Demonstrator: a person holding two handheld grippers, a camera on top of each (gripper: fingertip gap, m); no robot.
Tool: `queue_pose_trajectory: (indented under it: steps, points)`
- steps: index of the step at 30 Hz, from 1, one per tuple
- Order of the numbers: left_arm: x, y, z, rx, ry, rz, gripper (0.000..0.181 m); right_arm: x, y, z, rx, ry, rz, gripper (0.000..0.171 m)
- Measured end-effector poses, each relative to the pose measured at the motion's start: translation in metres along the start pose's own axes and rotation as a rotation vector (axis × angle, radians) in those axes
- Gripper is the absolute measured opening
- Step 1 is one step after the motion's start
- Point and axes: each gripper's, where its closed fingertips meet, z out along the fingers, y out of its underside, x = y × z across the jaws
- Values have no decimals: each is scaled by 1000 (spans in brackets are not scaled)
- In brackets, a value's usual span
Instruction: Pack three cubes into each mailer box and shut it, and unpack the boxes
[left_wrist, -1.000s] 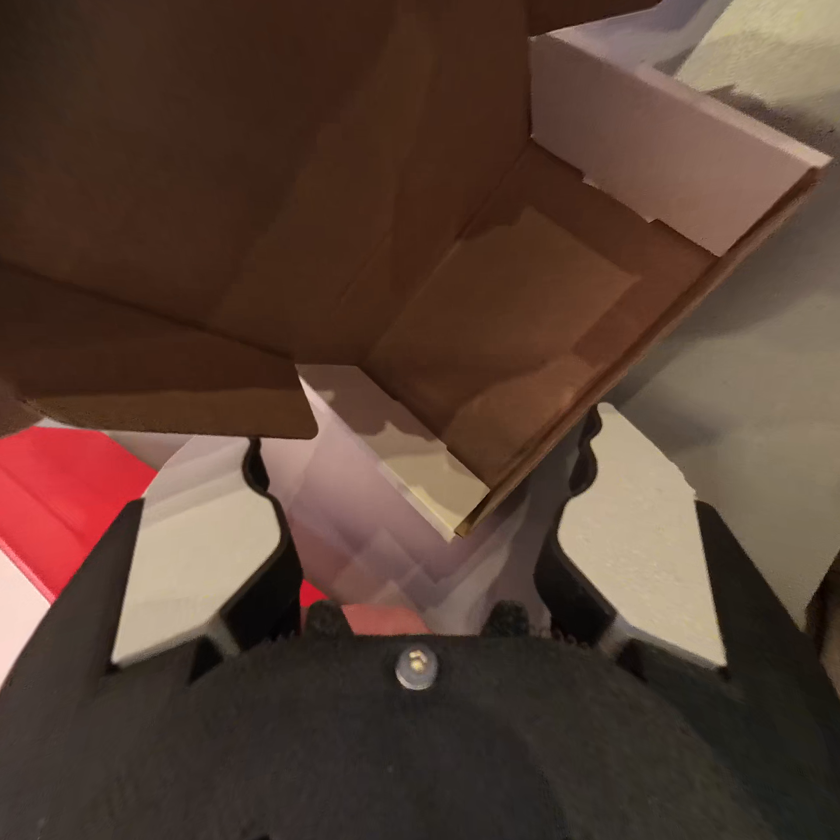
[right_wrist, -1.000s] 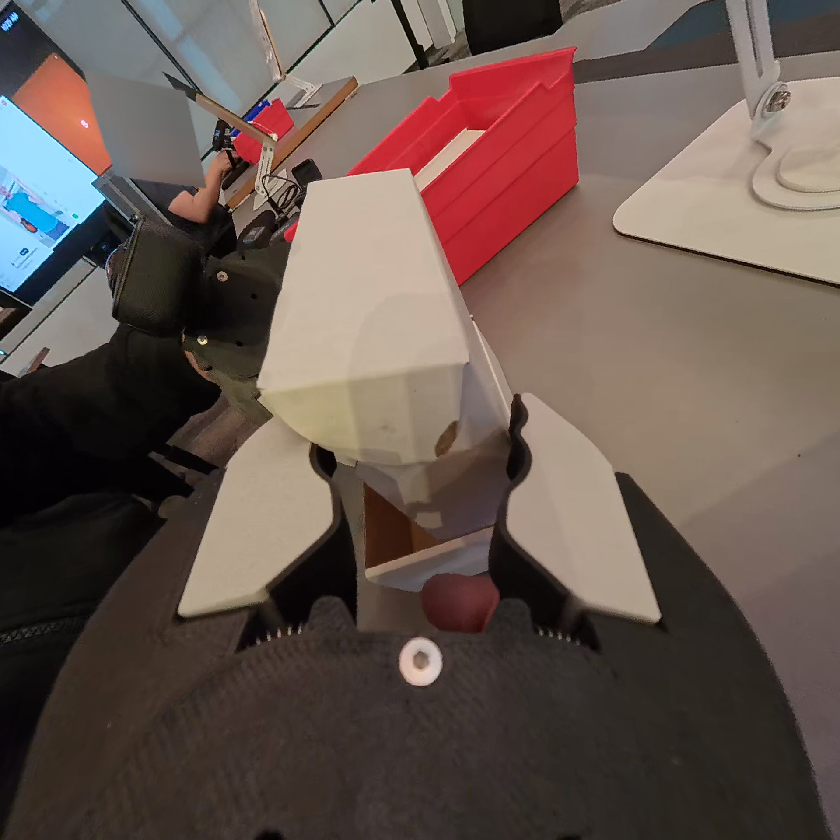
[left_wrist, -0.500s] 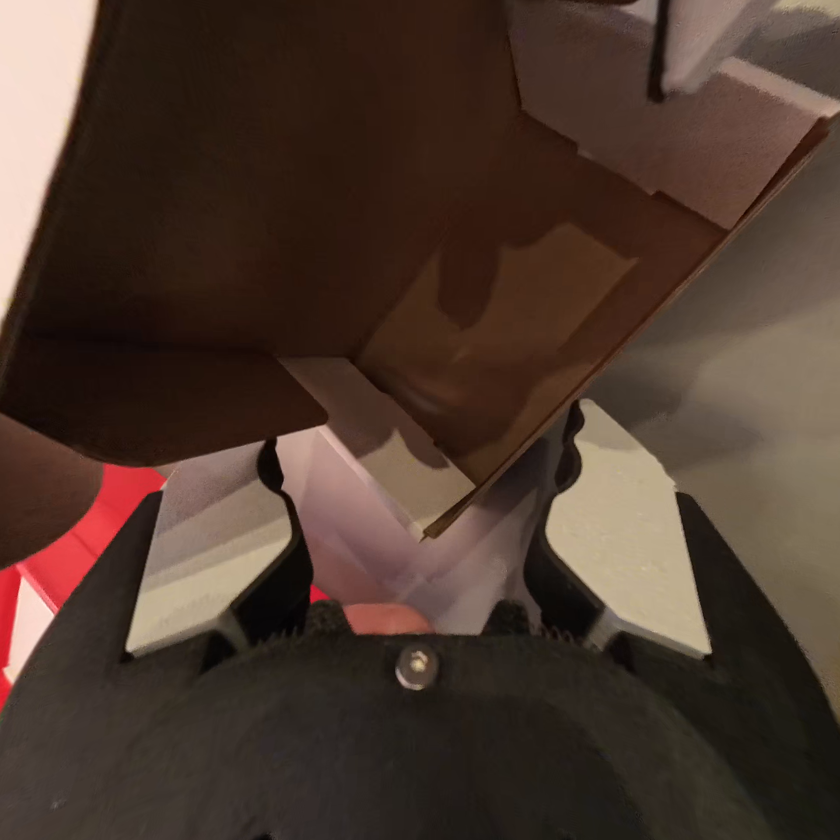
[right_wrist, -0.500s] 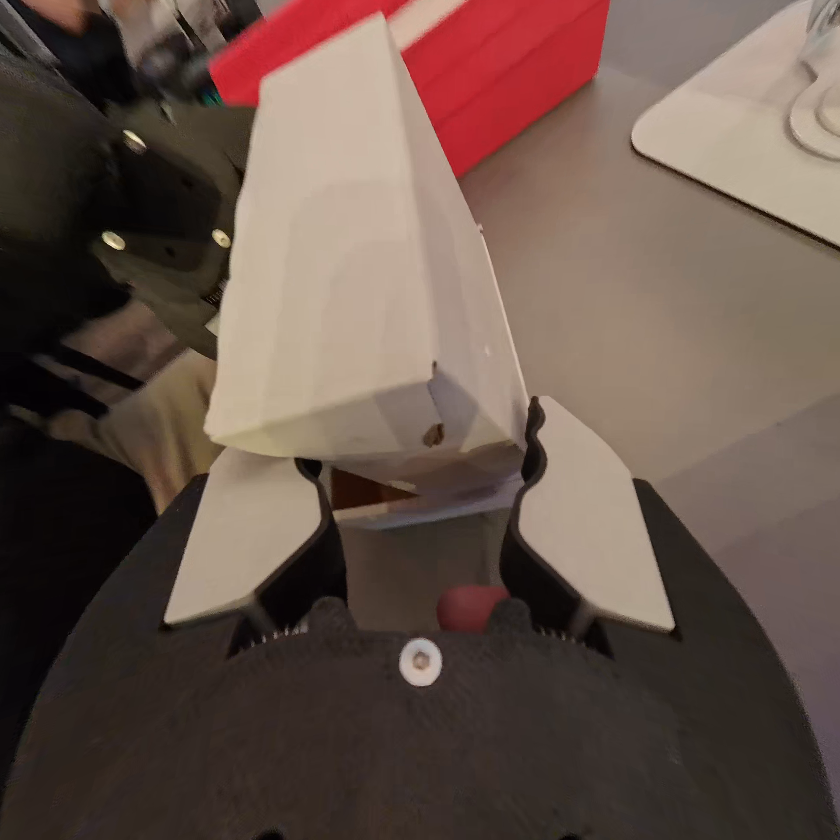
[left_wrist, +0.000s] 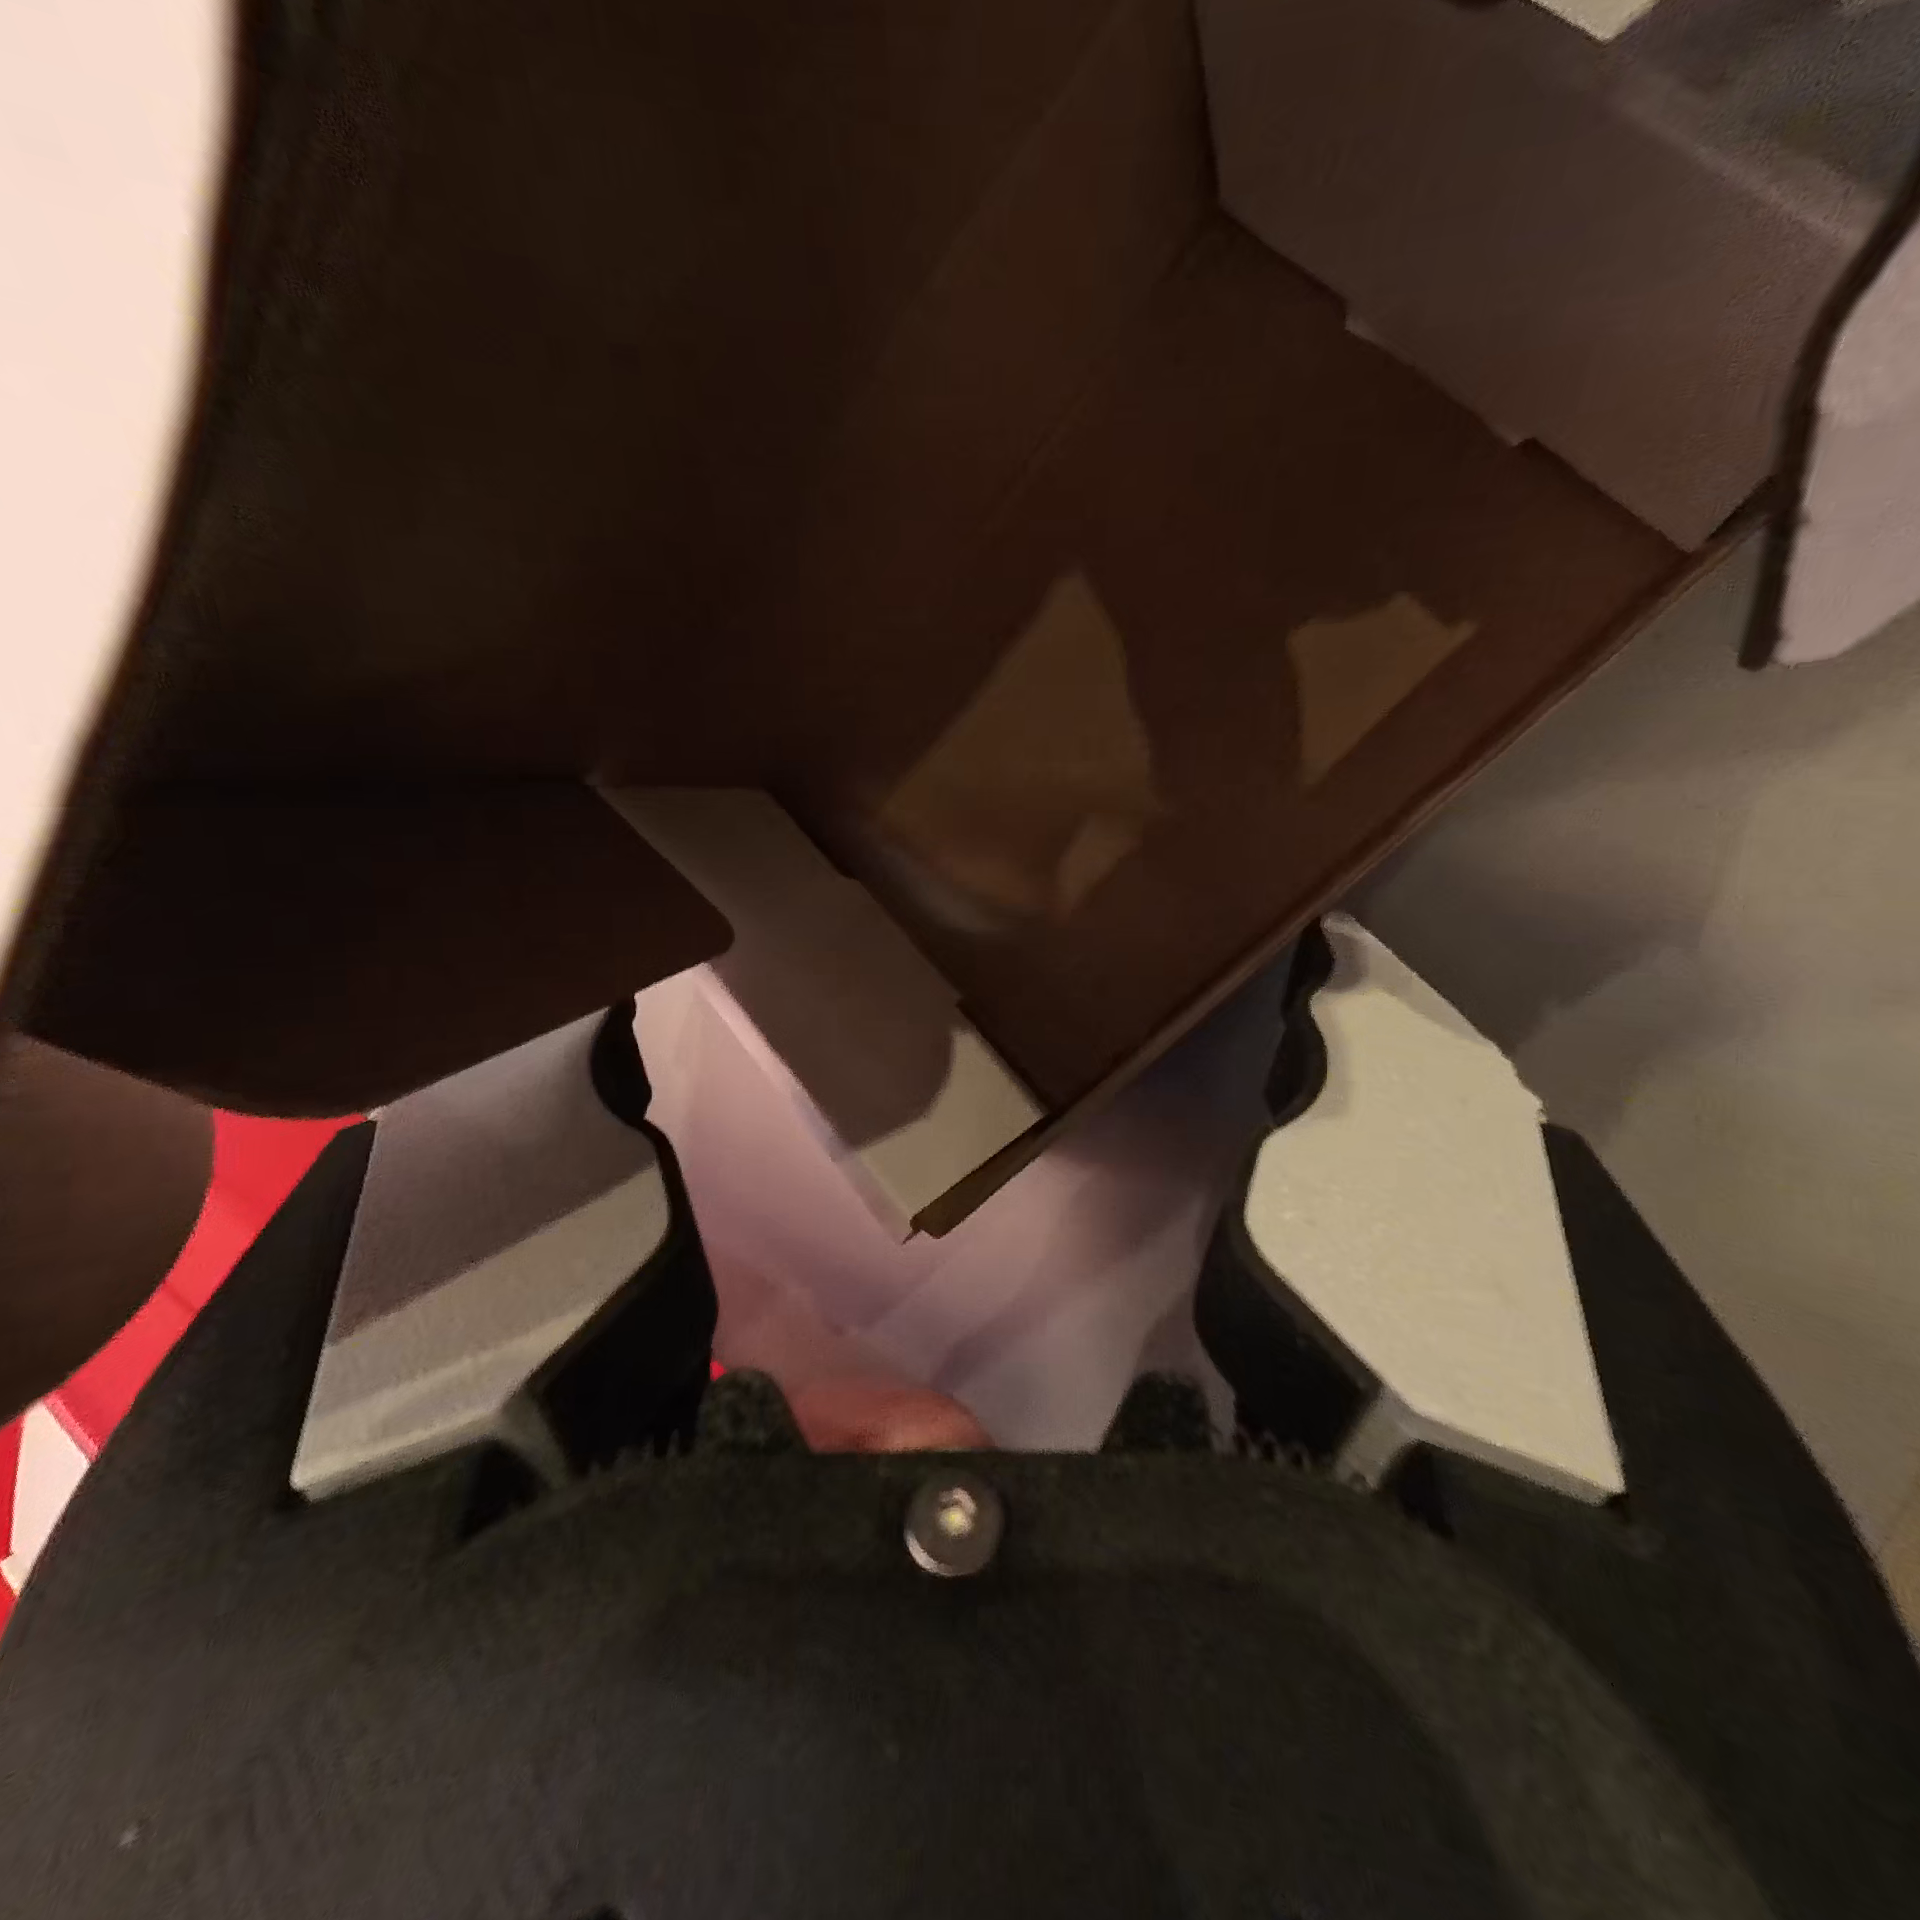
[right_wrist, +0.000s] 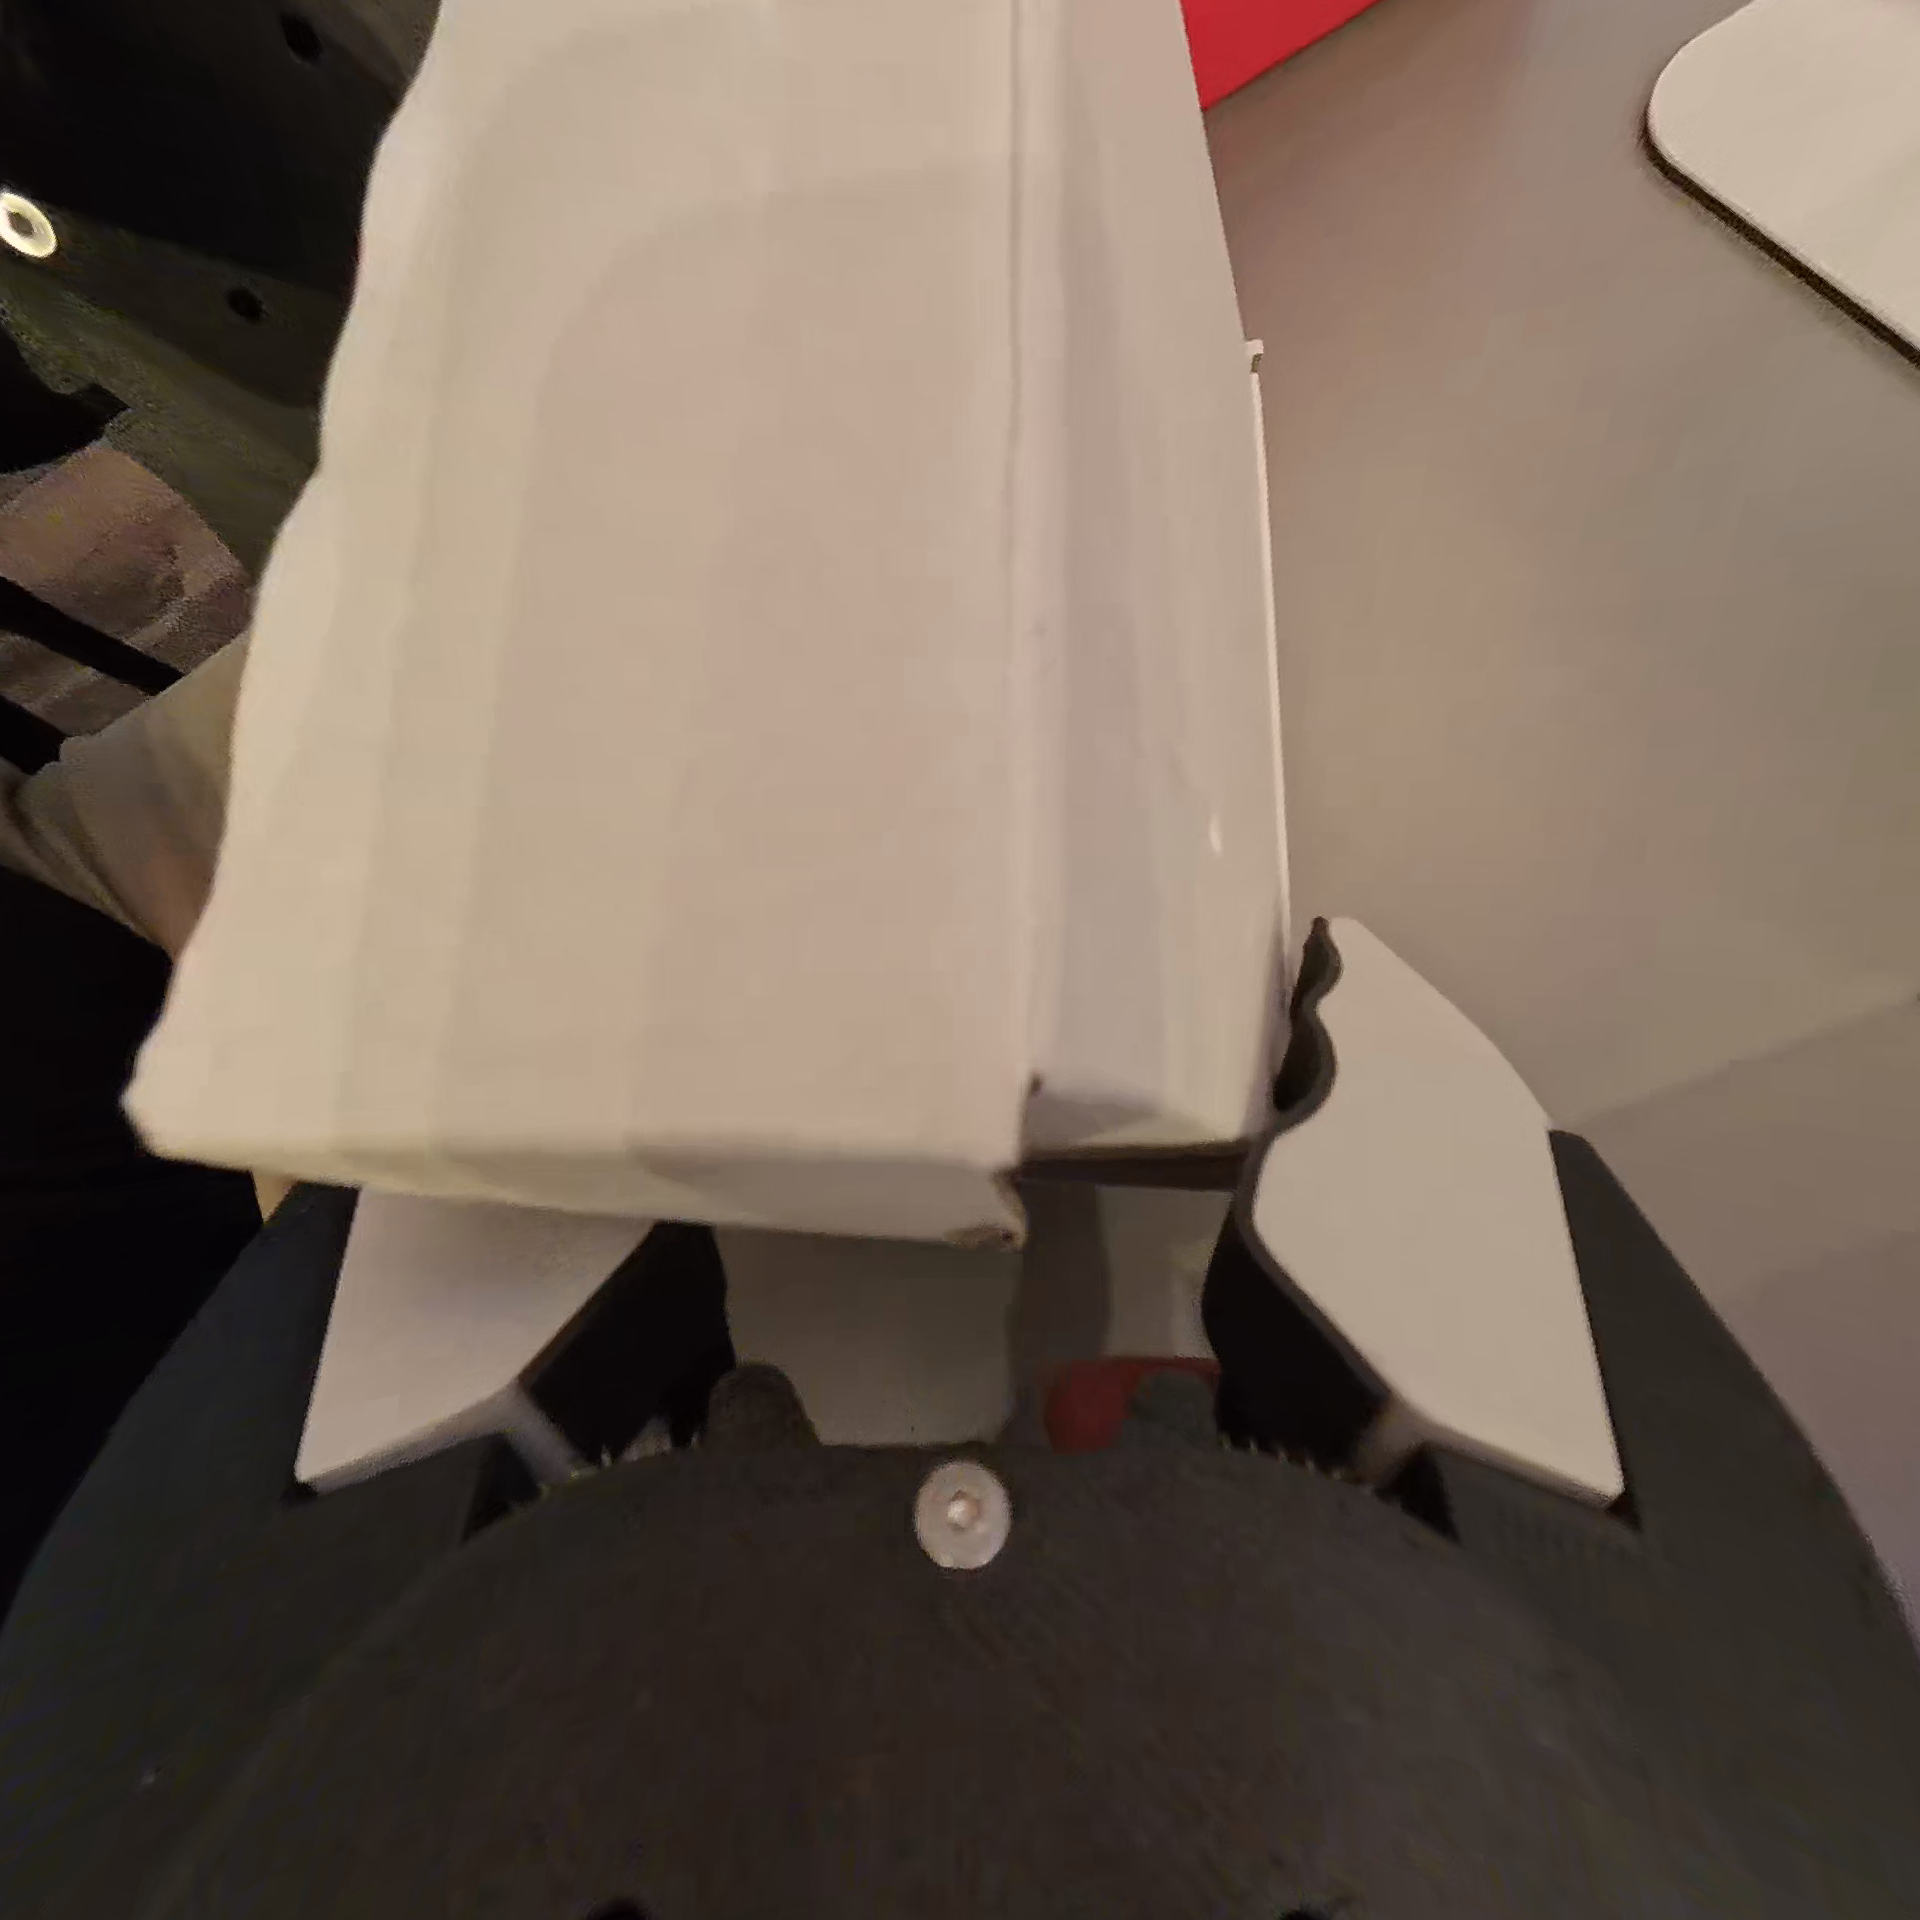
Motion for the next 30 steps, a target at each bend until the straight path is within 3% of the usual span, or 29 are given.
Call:
queue_pose_trajectory:
  steps: [1,7,11,16,30]
  points:
    - [0,0,0,0,0,0,117,0,0,1,-1,4,-5,119]
    - [-1,2,0,-8,-3,6,115,-3,-10,-21,29,-15,-10,113]
    - [-1,3,1,-8,-1,8,115,3,4,-38,-56,28,-48,109]
    - [-2,4,2,-15,-2,15,114,10,13,-48,-114,56,-77,62]
    - [-1,5,4,-24,-3,26,114,15,9,-26,-166,184,-110,61]
